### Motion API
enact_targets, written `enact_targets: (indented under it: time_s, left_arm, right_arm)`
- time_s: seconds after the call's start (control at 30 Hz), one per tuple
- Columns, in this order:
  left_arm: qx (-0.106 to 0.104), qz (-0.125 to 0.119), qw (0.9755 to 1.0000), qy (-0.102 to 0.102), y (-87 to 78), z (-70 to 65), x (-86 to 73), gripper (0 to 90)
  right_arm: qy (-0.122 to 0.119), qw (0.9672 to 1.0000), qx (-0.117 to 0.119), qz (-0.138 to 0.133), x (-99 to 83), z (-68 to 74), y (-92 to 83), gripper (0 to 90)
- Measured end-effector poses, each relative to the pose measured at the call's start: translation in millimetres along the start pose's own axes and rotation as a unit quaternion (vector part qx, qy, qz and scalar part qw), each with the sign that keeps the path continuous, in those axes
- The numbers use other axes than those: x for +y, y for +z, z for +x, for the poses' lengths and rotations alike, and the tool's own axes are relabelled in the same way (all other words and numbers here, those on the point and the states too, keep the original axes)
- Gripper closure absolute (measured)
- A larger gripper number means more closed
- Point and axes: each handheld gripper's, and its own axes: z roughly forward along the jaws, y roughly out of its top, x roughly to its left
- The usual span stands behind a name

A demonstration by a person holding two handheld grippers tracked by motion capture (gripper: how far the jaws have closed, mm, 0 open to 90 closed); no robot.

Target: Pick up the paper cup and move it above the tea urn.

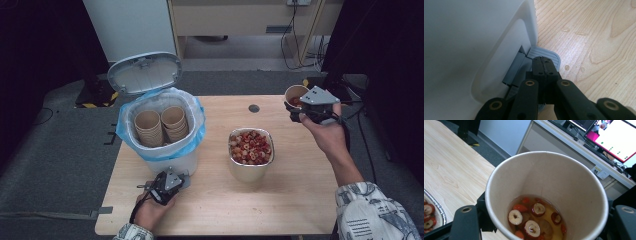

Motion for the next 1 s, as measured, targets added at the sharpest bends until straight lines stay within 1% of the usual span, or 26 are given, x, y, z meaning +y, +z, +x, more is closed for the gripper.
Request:
enact_targets:
  time_s: [0.13, 0.27, 0.4, 0.43, 0.5, 0.67, 1.0]
  left_arm:
    - [0.0, 0.0, 1.0, -0.001, 0.0, 0.0, 0.0, 89.9]
    - [0.0, 0.0, 1.0, -0.001, 0.0, 0.1, 0.0, 89.9]
    - [0.0, 0.0, 1.0, 0.0, 0.0, 0.1, 0.0, 89.9]
    - [-0.001, 0.0, 1.0, 0.0, 0.0, 0.2, 0.0, 89.9]
    - [-0.001, 0.0, 1.0, 0.0, 0.0, 0.2, 0.0, 89.9]
    - [-0.001, -0.002, 1.0, -0.002, 0.2, -0.1, 0.0, 89.9]
    - [-0.001, -0.002, 1.0, -0.003, 0.2, 0.1, -0.1, 89.9]
  right_arm:
    - [0.006, 1.0, -0.004, -0.001, 2.4, -2.4, 0.4, 28.7]
    - [-0.002, 1.0, 0.002, -0.002, 5.7, -0.3, 1.4, 28.7]
    - [0.002, 1.0, -0.003, -0.005, 9.2, -2.0, 1.3, 28.7]
    - [-0.001, 1.0, 0.001, -0.006, 11.4, -1.1, 1.6, 28.7]
    - [-0.005, 1.0, 0.003, -0.007, 12.6, -0.2, 1.6, 28.7]
    - [-0.003, 0.9999, 0.003, -0.011, 16.8, 0.1, 1.9, 28.7]
    - [-0.009, 0.9998, 0.008, -0.013, 24.5, 5.4, 6.9, 28.7]
